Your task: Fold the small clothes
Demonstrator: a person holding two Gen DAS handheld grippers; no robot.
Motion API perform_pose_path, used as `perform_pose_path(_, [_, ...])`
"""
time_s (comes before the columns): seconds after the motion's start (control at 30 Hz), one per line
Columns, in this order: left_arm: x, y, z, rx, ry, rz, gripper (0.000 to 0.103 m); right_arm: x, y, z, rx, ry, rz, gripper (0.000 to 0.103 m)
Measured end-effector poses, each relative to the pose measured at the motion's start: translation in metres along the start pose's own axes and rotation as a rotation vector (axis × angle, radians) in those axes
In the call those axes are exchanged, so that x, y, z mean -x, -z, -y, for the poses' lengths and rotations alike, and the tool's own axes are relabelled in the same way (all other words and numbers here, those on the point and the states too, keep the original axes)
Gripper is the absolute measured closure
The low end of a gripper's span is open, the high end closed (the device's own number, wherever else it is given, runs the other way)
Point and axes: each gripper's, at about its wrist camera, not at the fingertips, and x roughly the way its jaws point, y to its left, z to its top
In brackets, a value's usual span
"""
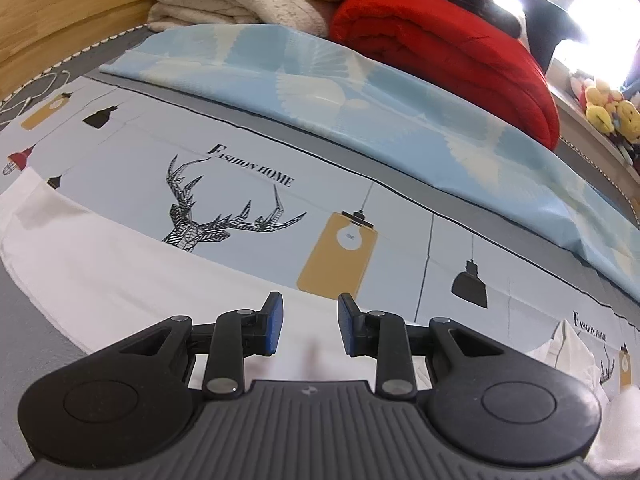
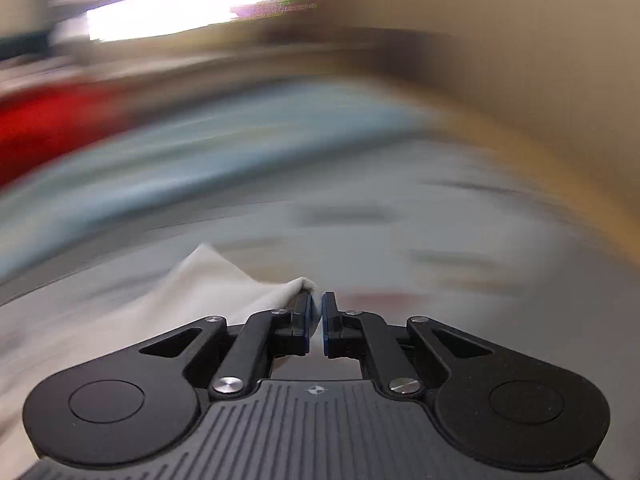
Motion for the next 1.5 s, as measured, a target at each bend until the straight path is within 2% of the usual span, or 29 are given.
perform_pose_path(0.03, [0.0, 0.001, 0.002, -0.008, 0.005, 0.002, 0.07, -0.01, -0.003, 0.038, -0.11, 0.179, 0.018, 0.095])
perform_pose_path(0.07, [-0.001, 0.001, 0.004, -0.016, 0.014, 0.001, 0.07, -0.012, -0.002, 0.062, -0.196, 0.28, 0.035, 0.095])
perform_pose_path(0.1, [-0.001, 0.002, 0.007, -0.027, 0.025, -0.002, 0.07, -0.01, -0.001, 0.08, -0.274, 0.357, 0.041, 0.095])
perform_pose_path(0.13, [-0.003, 0.004, 0.011, -0.044, 0.042, -0.005, 0.07, -0.005, -0.001, 0.09, -0.328, 0.373, 0.05, 0.095])
perform_pose_path(0.2, [-0.006, 0.008, 0.018, -0.08, 0.073, -0.012, 0.07, 0.009, -0.004, 0.085, -0.371, 0.306, 0.092, 0.095])
perform_pose_path(0.27, [-0.011, 0.014, 0.025, -0.114, 0.121, -0.027, 0.07, 0.022, -0.005, 0.06, -0.345, 0.212, 0.131, 0.088])
perform_pose_path(0.33, [-0.015, 0.02, 0.032, -0.146, 0.162, -0.039, 0.07, 0.034, -0.002, 0.025, -0.299, 0.055, 0.133, 0.073])
perform_pose_path(0.37, [-0.018, 0.024, 0.036, -0.164, 0.174, -0.046, 0.07, 0.037, -0.001, 0.011, -0.278, -0.029, 0.109, 0.071])
perform_pose_path(0.43, [-0.025, 0.031, 0.042, -0.179, 0.19, -0.059, 0.07, 0.04, 0.013, -0.032, -0.211, -0.275, 0.002, 0.068])
perform_pose_path(0.47, [-0.03, 0.034, 0.045, -0.183, 0.202, -0.07, 0.07, 0.04, 0.021, -0.053, -0.172, -0.362, -0.055, 0.068])
perform_pose_path(0.53, [-0.041, 0.037, 0.053, -0.203, 0.219, -0.079, 0.068, 0.039, 0.039, -0.095, -0.088, -0.499, -0.181, 0.067])
perform_pose_path(0.6, [-0.052, 0.037, 0.061, -0.257, 0.214, -0.058, 0.06, 0.038, 0.06, -0.134, 0.015, -0.574, -0.309, 0.067])
perform_pose_path(0.67, [-0.064, 0.037, 0.069, -0.336, 0.201, -0.012, 0.044, 0.035, 0.076, -0.16, 0.095, -0.569, -0.404, 0.065])
perform_pose_path(0.73, [-0.08, 0.039, 0.077, -0.46, 0.175, 0.011, 0.038, 0.028, 0.091, -0.178, 0.133, -0.569, -0.479, 0.063])
perform_pose_path(0.83, [-0.095, 0.046, 0.085, -0.657, 0.171, 0.014, 0.038, 0.015, 0.108, -0.18, 0.123, -0.52, -0.556, 0.062])
perform_pose_path(0.87, [-0.098, 0.049, 0.086, -0.697, 0.19, 0.017, 0.038, 0.018, 0.116, -0.177, 0.121, -0.503, -0.569, 0.062])
perform_pose_path(0.93, [-0.105, 0.051, 0.083, -0.71, 0.212, 0.002, 0.039, 0.012, 0.122, -0.175, 0.138, -0.485, -0.589, 0.062])
perform_pose_path(1.0, [-0.113, 0.052, 0.078, -0.699, 0.222, -0.034, 0.057, 0.009, 0.123, -0.171, 0.152, -0.485, -0.591, 0.062])
perform_pose_path(1.07, [-0.112, 0.052, 0.076, -0.694, 0.311, -0.065, 0.103, 0.011, 0.121, -0.172, 0.159, -0.482, -0.587, 0.062])
perform_pose_path(1.13, [-0.103, 0.055, 0.08, -0.756, 0.331, -0.048, 0.103, 0.012, 0.121, -0.172, 0.173, -0.474, -0.579, 0.062])
perform_pose_path(1.2, [-0.097, 0.045, 0.074, -0.712, 0.304, 0.029, 0.103, 0.011, 0.122, -0.179, 0.187, -0.465, -0.57, 0.062])
perform_pose_path(1.23, [-0.096, 0.034, 0.067, -0.623, 0.219, 0.092, 0.103, 0.012, 0.122, -0.182, 0.195, -0.461, -0.564, 0.062])
perform_pose_path(1.27, [-0.097, 0.02, 0.058, -0.521, 0.067, 0.154, 0.103, 0.01, 0.122, -0.184, 0.198, -0.459, -0.56, 0.062])
perform_pose_path(1.3, [-0.098, 0.009, 0.046, -0.434, -0.039, 0.181, 0.103, 0.011, 0.12, -0.182, 0.197, -0.457, -0.556, 0.062])
perform_pose_path(1.33, [-0.097, 0.003, 0.039, -0.391, -0.036, 0.168, 0.102, 0.011, 0.12, -0.183, 0.193, -0.455, -0.555, 0.062])
perform_pose_path(1.4, [-0.089, 0.003, 0.041, -0.396, 0.106, 0.146, 0.101, 0.011, 0.119, -0.182, 0.19, -0.453, -0.553, 0.062])
perform_pose_path(1.43, [-0.085, 0.007, 0.046, -0.432, 0.174, 0.154, 0.092, 0.011, 0.119, -0.182, 0.191, -0.452, -0.551, 0.062])
perform_pose_path(1.47, [-0.081, 0.013, 0.055, -0.49, 0.241, 0.151, 0.077, 0.011, 0.119, -0.182, 0.194, -0.45, -0.55, 0.062])
perform_pose_path(1.5, [-0.081, 0.019, 0.061, -0.535, 0.262, 0.138, 0.066, 0.011, 0.119, -0.183, 0.194, -0.449, -0.55, 0.062])
